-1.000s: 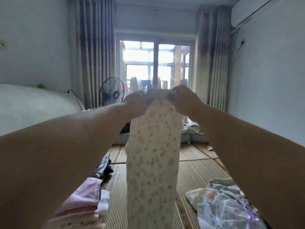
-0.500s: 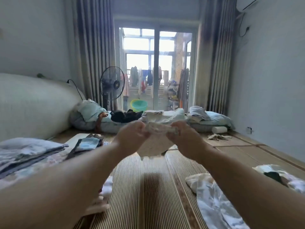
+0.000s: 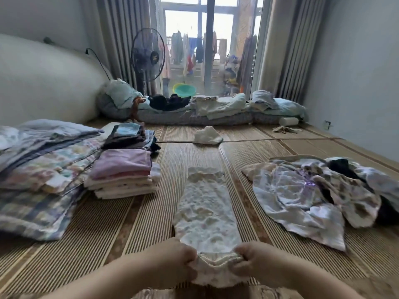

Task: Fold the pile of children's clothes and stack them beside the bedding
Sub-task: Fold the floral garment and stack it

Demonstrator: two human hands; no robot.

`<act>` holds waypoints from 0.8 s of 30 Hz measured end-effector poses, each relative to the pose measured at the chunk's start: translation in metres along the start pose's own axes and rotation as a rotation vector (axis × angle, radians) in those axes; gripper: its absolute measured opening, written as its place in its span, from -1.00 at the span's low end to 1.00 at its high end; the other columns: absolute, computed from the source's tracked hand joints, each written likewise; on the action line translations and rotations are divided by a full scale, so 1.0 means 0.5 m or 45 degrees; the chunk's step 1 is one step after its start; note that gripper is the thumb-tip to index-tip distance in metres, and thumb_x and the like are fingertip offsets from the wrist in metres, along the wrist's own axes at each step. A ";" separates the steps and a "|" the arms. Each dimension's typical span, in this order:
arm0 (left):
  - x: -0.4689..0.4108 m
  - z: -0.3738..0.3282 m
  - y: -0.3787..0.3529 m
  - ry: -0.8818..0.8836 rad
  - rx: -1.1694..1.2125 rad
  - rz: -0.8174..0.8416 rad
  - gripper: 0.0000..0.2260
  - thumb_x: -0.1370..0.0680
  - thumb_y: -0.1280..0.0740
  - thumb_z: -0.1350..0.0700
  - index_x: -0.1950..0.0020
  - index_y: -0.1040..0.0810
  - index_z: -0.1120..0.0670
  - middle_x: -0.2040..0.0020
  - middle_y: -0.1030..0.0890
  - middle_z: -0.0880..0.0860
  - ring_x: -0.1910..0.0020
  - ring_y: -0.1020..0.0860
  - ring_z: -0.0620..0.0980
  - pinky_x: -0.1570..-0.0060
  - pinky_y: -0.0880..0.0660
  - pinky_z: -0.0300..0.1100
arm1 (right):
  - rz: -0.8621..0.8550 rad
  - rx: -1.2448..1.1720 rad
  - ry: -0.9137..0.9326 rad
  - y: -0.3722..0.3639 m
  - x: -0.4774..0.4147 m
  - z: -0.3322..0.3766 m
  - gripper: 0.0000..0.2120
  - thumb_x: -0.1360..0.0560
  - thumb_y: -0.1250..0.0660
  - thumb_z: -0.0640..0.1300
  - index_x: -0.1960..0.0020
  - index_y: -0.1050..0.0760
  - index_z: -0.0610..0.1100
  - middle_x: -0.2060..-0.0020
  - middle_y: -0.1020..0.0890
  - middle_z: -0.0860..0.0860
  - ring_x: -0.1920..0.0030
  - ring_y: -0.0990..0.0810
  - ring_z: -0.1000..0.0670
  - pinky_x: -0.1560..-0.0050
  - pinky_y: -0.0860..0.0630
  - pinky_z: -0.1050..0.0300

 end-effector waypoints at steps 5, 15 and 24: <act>-0.027 0.028 0.027 -0.002 0.695 0.270 -0.84 -0.44 -0.31 -0.01 0.15 -0.54 0.07 0.15 -0.54 -0.04 0.12 -0.50 -0.08 -0.01 -0.44 -0.11 | 0.059 -0.246 0.022 0.048 -0.021 0.015 -0.90 -0.49 -0.40 -0.14 0.20 -0.56 -0.07 0.42 -0.50 0.14 0.45 -0.41 0.17 0.43 -0.33 0.31; -0.173 0.126 0.049 0.429 0.891 -0.807 -0.70 -0.58 -0.26 -0.10 -0.26 -0.49 -0.02 -0.20 -0.59 0.01 -0.15 -0.56 0.01 -0.20 -0.48 0.04 | -0.919 -0.635 -0.041 0.134 -0.223 -0.083 -0.74 -0.57 -0.27 -0.19 -0.26 -0.50 -0.08 -0.03 -0.63 -0.04 0.12 -0.62 0.03 0.14 -0.55 0.17; -0.175 0.141 -0.024 -0.068 0.018 -0.171 -0.24 -0.36 -0.13 -0.47 -0.50 0.05 -0.35 -0.51 0.19 -0.32 -0.44 0.39 -0.29 -0.43 0.27 -0.09 | -0.568 0.288 0.533 0.053 -0.232 -0.092 -0.73 -0.43 -0.42 0.11 -0.13 -0.61 0.19 -0.07 -0.44 0.51 -0.22 -0.29 0.52 -0.32 -0.31 0.39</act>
Point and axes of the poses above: each hand's wrist, its own x-axis away from the middle knuckle, its own y-axis out of the back of the hand, z = x × y, the point moved 4 cm from there along -x, towards the middle knuckle
